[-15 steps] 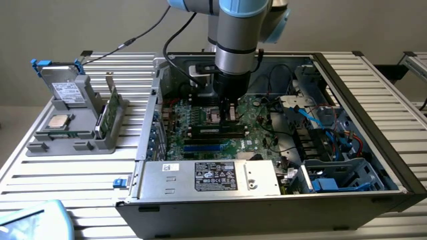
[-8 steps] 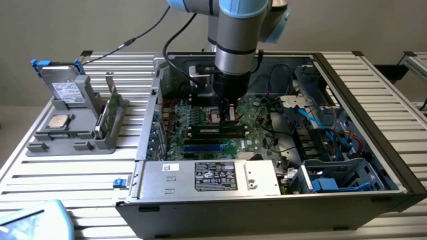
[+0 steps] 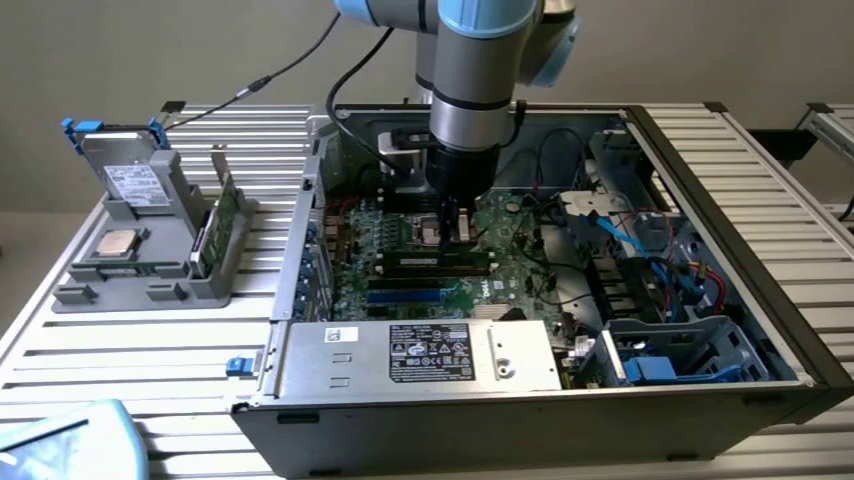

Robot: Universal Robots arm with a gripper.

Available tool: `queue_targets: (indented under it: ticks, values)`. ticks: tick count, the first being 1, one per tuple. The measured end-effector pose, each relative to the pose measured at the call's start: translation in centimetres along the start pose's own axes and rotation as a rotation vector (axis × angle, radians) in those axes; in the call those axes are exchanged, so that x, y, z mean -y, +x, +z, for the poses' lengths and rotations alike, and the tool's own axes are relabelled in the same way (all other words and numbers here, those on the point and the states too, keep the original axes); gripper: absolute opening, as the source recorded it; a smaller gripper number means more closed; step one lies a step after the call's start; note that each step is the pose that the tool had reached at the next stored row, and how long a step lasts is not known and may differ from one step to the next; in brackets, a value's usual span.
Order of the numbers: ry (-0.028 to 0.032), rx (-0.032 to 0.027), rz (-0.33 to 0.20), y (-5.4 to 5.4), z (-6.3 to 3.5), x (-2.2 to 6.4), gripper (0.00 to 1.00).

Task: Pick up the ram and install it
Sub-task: 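Insert the ram into the slot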

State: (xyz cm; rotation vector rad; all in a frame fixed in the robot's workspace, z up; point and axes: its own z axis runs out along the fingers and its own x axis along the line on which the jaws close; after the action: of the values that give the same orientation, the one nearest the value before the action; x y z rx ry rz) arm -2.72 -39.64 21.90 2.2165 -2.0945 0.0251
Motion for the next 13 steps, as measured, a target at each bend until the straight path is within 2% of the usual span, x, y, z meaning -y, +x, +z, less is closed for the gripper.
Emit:
queue_targets:
  ticks: [13]
  values:
    - [-0.0003,-0.0004,0.003,-0.1,-0.24,-0.01,0.14]
